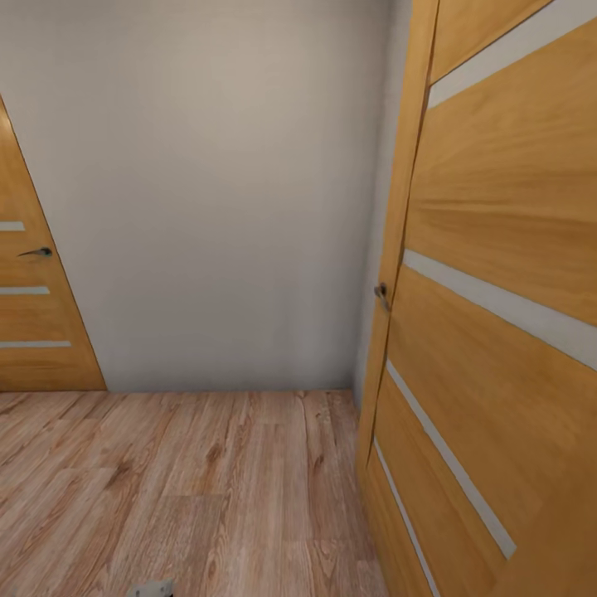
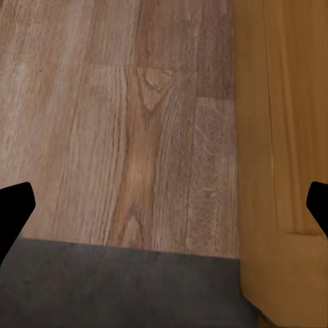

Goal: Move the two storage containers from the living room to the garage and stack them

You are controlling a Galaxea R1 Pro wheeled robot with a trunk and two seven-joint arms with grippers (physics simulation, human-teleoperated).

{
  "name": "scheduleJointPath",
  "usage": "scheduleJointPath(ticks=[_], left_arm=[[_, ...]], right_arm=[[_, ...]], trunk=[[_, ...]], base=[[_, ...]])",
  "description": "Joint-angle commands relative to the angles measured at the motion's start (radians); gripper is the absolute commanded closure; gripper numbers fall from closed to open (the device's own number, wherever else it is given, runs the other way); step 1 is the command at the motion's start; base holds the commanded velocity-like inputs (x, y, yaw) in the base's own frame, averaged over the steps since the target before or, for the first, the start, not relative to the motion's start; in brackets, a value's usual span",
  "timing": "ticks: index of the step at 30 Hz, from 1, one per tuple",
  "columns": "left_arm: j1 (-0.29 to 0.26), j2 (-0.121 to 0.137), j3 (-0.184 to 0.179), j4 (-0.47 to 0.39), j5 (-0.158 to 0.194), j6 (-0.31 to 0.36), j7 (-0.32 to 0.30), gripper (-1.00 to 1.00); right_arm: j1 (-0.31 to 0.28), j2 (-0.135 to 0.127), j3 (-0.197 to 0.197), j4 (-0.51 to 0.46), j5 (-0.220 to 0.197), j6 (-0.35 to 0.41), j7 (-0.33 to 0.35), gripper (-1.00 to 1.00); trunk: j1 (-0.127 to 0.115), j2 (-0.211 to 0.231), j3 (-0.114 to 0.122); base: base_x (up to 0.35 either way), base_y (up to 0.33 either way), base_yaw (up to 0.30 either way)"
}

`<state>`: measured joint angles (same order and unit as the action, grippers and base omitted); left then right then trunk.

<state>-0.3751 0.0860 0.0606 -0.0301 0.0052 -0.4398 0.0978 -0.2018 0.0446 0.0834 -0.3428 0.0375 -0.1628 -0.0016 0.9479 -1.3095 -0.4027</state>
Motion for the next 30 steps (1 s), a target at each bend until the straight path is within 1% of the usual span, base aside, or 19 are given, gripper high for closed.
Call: scheduleJointPath(ticks=[1,11,26,30], left_arm=[[-0.001,0.0,0.005,0.001,0.0,-0.004,-0.001,-1.0],[-0.001,0.0,0.005,0.001,0.0,-0.004,-0.001,-1.0],[-0.001,0.0,0.005,0.001,0.0,-0.004,-0.001,-1.0],[-0.001,0.0,0.005,0.001,0.001,-0.004,-0.001,-1.0]], right_arm=[[-0.001,0.0,0.001,0.001,0.004,-0.003,0.0,-1.0],[-0.001,0.0,0.001,0.001,0.004,-0.003,0.0,-1.0],[-0.001,0.0,0.001,0.001,0.004,-0.003,0.0,-1.0],[-0.001,0.0,0.001,0.001,0.004,-0.003,0.0,-1.0]], trunk=[[0.0,-0.001,-0.001],[0.0,-0.001,-0.001],[0.0,-0.001,-0.001],[0.0,-0.001,-0.001]], base=[[0.267,0.0,0.004],[0.27,0.0,0.001],[0.04,0.0,0.0],[0.205,0.0,0.0]])
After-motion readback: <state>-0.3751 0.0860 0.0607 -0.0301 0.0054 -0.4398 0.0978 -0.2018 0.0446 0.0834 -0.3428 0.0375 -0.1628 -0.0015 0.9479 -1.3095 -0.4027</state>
